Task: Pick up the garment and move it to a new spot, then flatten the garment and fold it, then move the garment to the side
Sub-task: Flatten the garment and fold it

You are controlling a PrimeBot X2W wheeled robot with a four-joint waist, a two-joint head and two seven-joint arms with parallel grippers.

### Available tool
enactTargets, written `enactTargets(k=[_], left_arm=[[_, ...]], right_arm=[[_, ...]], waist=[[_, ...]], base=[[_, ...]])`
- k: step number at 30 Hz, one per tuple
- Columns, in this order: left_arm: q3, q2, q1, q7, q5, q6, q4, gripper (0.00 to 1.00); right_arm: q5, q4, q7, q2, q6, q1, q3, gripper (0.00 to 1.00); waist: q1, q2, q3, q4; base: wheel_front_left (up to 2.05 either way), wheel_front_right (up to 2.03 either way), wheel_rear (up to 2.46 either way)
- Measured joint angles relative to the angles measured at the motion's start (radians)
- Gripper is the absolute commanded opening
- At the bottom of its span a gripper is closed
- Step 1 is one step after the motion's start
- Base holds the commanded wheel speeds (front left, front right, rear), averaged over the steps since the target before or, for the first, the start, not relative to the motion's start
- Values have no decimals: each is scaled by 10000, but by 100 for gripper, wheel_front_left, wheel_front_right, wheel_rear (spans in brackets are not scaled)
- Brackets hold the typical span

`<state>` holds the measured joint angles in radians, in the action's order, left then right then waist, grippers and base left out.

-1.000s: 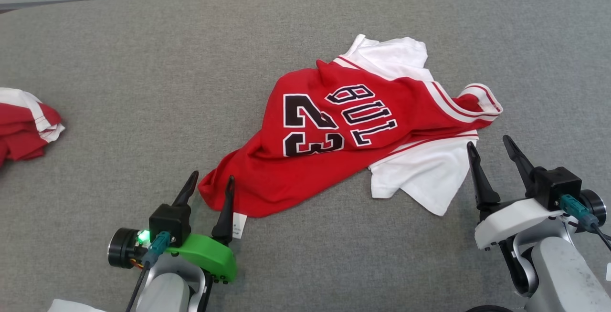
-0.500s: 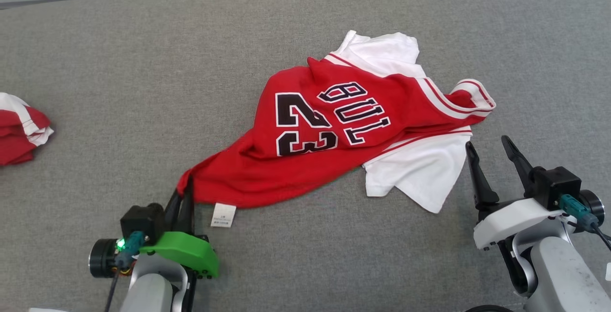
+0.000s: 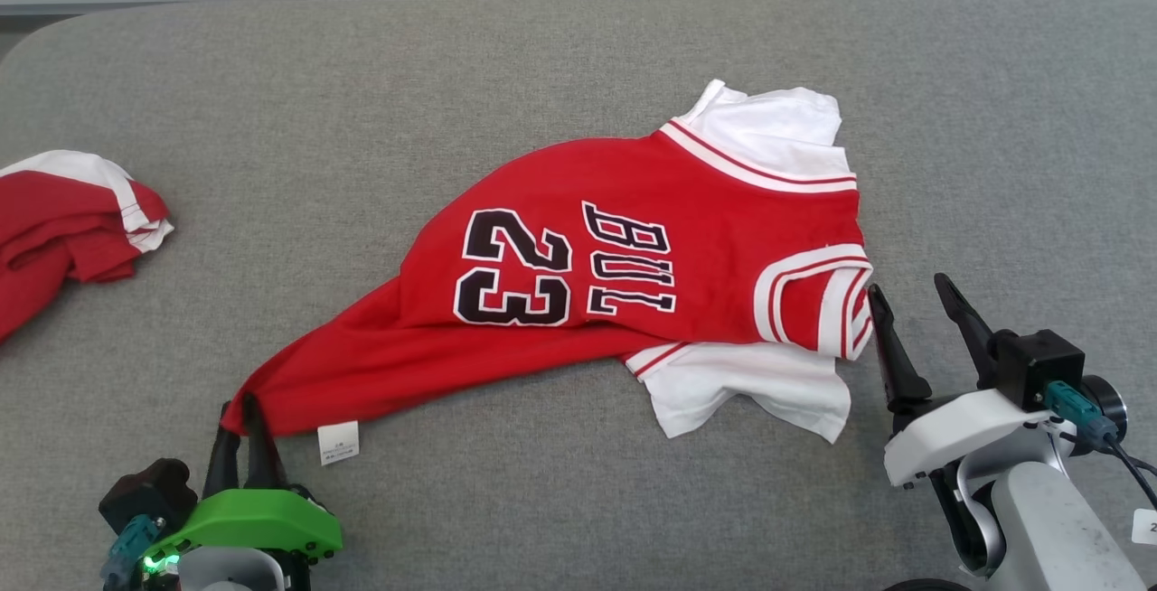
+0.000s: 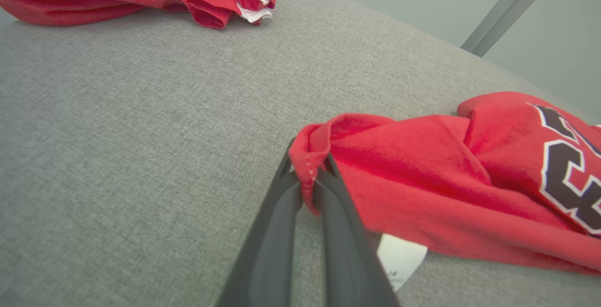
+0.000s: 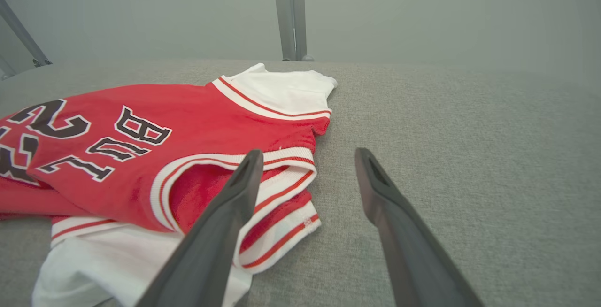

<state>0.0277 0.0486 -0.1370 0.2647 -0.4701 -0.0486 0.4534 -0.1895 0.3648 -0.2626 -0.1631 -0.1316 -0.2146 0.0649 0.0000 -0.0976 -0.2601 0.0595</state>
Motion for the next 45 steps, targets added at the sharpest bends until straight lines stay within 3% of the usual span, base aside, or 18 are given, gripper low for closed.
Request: enactTargets(k=[8,15,26,32,33,34,35,45], left_arm=[[-33,-4,298,2,675,-48,-523,100],[-579,-2,332,2,874,-48,-884,100],[-1058,2,278,2,836,-79,-1066,100],[-1214,-2,226,2,763,-136,-1189,100],[-1227,-2,221,2,763,-136,-1214,100],[-1225,-2,211,2,763,-136,-1235,100],[-1225,-2,190,2,763,-136,-1252,100],[-1661,-4,-312,2,662,-127,-1398,100]], right_arm=[[-23,44,0,29,0,60,144,100],[-25,270,0,-299,0,-682,989,100],[-280,3448,128,-1068,0,-2871,1045,100],[-713,4757,270,-968,0,-3333,1174,100],[-746,4824,219,-961,0,-3405,1285,78],[-832,4857,184,-980,0,-3500,1352,36],[-886,4884,161,-1016,0,-3595,1432,0],[-819,4828,58,-1843,0,-5259,1956,0]], waist=[[0,0,96,52],[0,1,-19,224],[0,2,-384,1024],[0,2,-647,1302],[0,2,-692,1331],[0,2,-739,1358],[0,2,-787,1379],[1,2,-1283,1690]], base=[[0,0,0],[0,0,0],[0,0,0],[0,0,0],[0,0,0],[0,0,0],[0,0,0],[0,0,0]])
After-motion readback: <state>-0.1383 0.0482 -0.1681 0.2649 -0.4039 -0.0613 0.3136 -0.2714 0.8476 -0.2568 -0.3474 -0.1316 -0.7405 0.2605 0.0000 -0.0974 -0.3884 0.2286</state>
